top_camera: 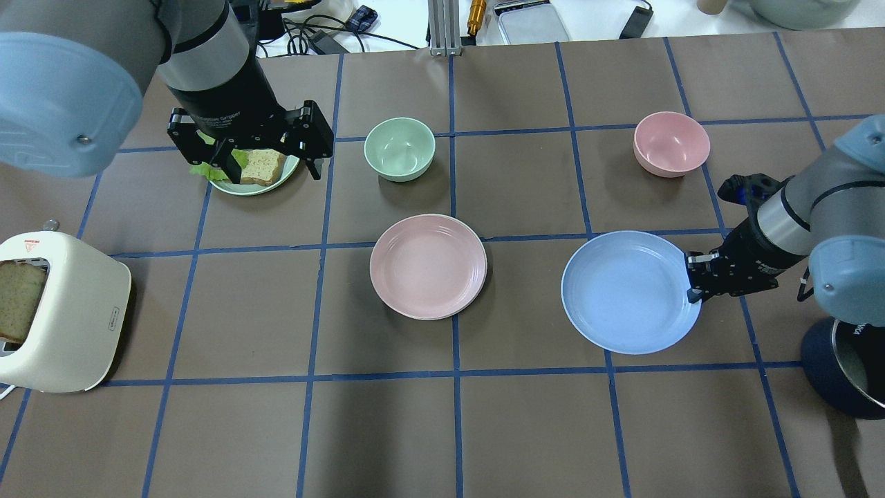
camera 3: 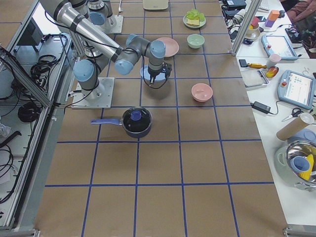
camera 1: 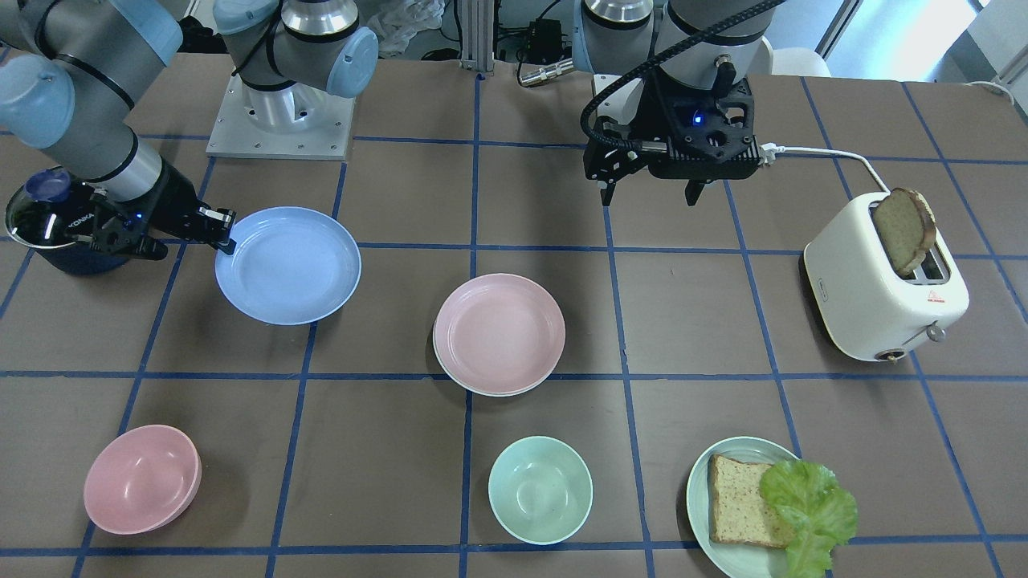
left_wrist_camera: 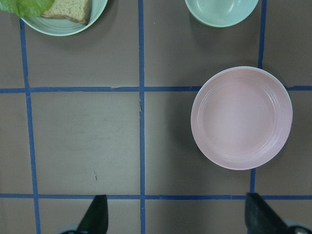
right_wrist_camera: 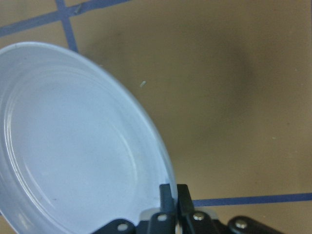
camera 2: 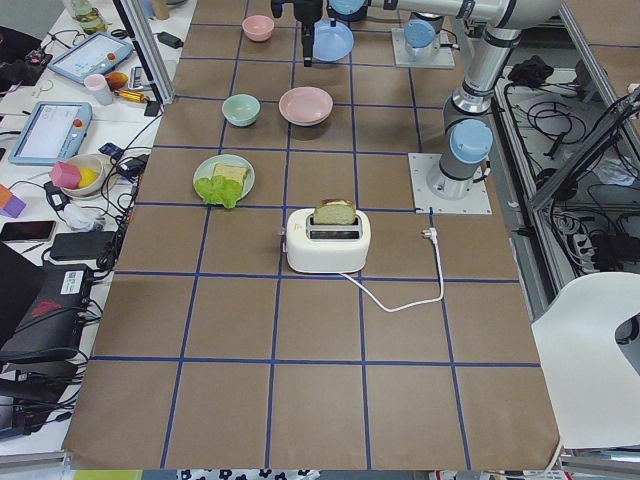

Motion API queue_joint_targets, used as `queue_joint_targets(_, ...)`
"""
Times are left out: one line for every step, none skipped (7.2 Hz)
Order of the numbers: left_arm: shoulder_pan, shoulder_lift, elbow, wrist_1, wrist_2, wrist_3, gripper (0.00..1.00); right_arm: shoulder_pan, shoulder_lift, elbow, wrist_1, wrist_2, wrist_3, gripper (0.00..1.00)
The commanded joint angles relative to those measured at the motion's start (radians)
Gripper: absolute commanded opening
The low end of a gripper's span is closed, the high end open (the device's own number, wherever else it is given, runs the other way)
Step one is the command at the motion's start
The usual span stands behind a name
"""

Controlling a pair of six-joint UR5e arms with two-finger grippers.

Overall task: Stack three plates with pink and blue
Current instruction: 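Lift the light blue plate with the right gripper over the pink plate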

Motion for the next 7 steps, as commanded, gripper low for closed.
queue_joint_targets(0.004,0.0,0.003,0.0,-0.002,0.0,1.0,0.143,0.031,-0.049,0.005,0.072,0.214,0.0)
queue_joint_targets(0.004,0.0,0.003,0.0,-0.002,0.0,1.0,0.249,0.086,-0.055,-0.111,0.072,0.354,0.0)
queue_joint_targets(0.004,0.0,0.003,0.0,-0.002,0.0,1.0,0.342,0.143,-0.099,-0.17,0.074,0.492,0.0)
queue_joint_targets(0.004,0.0,0.001,0.0,0.0,0.0,1.0,0.419,0.229,-0.191,-0.178,0.077,0.612,0.0)
queue_joint_targets(0.004,0.001,0.001,0.0,0.001,0.0,1.0,0.478,0.271,-0.269,-0.172,0.066,0.672,0.0)
queue_joint_targets(0.004,0.002,0.001,0.0,0.003,0.0,1.0,0.542,0.304,-0.3,-0.181,0.062,0.769,0.0)
queue_joint_targets(0.004,0.002,0.001,0.0,0.001,0.0,1.0,0.594,0.346,-0.308,-0.226,0.056,0.785,0.0)
